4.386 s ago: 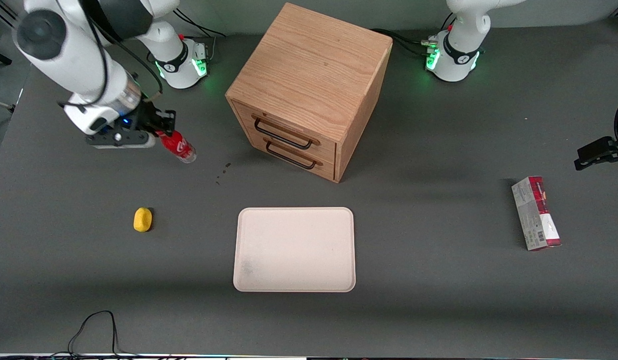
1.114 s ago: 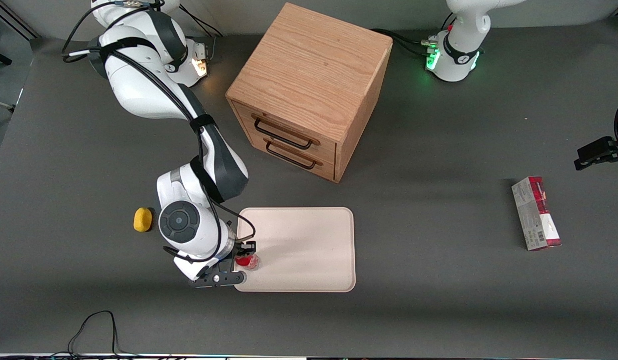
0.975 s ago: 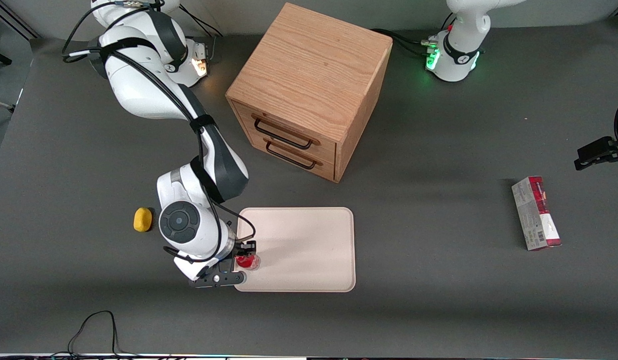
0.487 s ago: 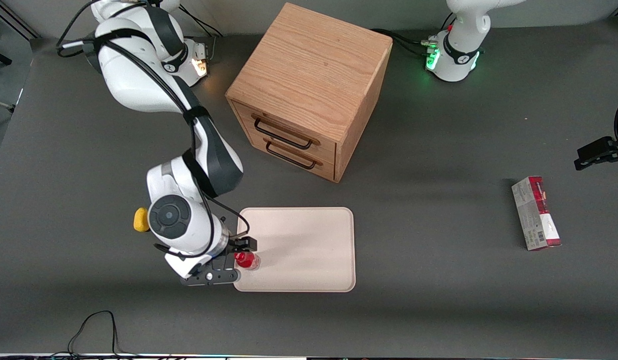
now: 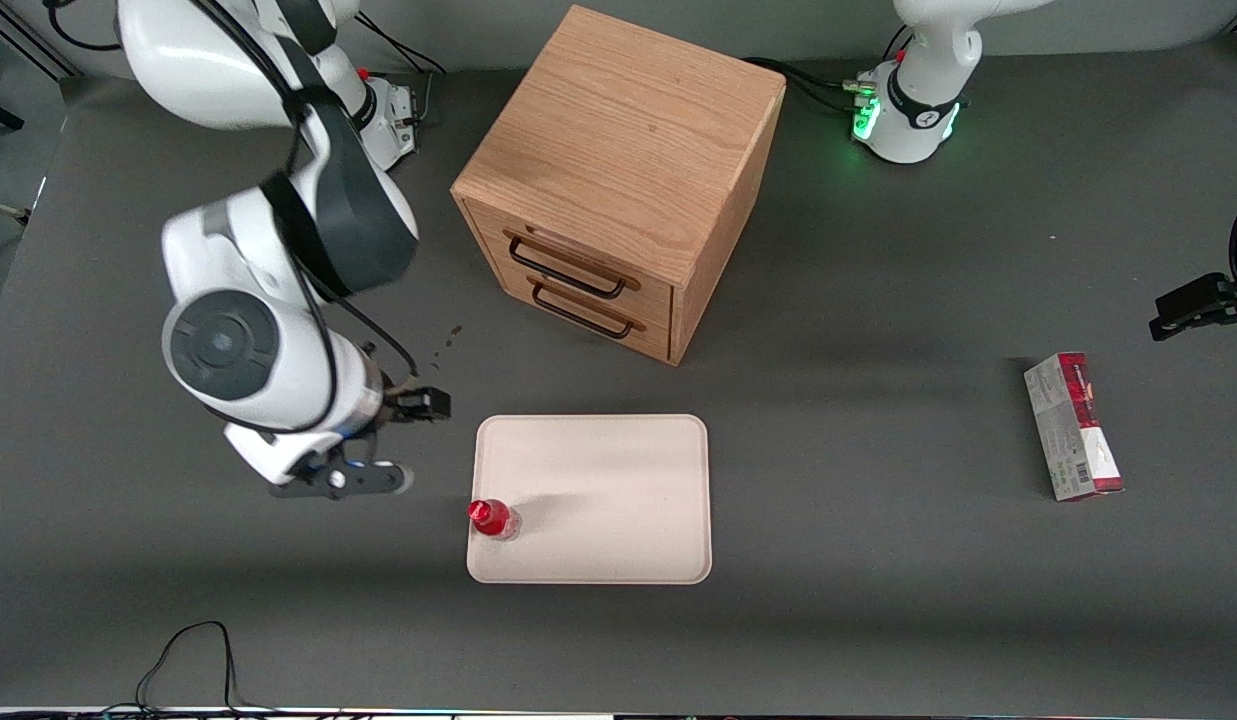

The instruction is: Place coke bottle on tray

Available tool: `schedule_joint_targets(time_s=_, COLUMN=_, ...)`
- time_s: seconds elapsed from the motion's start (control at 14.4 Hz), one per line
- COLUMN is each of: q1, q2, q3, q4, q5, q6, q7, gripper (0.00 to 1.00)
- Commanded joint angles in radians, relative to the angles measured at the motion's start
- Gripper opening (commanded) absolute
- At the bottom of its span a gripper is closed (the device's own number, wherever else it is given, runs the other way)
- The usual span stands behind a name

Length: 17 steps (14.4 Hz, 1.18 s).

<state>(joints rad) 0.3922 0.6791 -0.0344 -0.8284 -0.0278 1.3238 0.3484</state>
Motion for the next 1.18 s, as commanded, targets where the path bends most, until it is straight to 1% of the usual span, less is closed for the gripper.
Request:
schedule_joint_targets(time_s=0.0, q1=0.004, q2=-0.171, q3=-0.047, q4=-0.202, q5=-0.009, q6=-0.006, q7=-0.038, gripper=1.00)
schedule_joint_targets(time_s=0.14, q1=-0.057, q2=-0.322, q3=-0.050, q4=-0.396, q5=-0.001, q6=0.073, q7=-0.080, gripper=1.00)
schedule_joint_targets(time_s=0.28, q1=-0.123, q2=-0.447, q3=-0.048, q4=-0.556, q5=0.002, q6=0.144, q7=-0.161, gripper=1.00)
schedule_joint_targets(time_s=0.49, q1=-0.215, q2=-0.574, q3=-0.045, q4=-0.705, q5=0.002, q6=0.204, q7=-0.262, gripper=1.00)
schedule_joint_targets(time_s=0.63, q1=-0.269, q2=-0.612, q3=-0.042, q4=-0.732, q5=0.002, q6=0.238, q7=-0.342, gripper=1.00)
schedule_joint_targets(time_s=0.77, q1=-0.309, q2=-0.622, q3=-0.039, q4=-0.730, q5=0.000, q6=0.230, q7=-0.358, gripper=1.00)
schedule_joint_targets(time_s=0.91, q1=-0.319, q2=-0.625, q3=-0.042, q4=-0.718, q5=-0.006, q6=0.198, q7=-0.344, gripper=1.00)
schedule_joint_targets(time_s=1.11, q1=-0.317, q2=-0.627, q3=-0.073, q4=-0.696, q5=-0.007, q6=0.164, q7=-0.341, gripper=1.00)
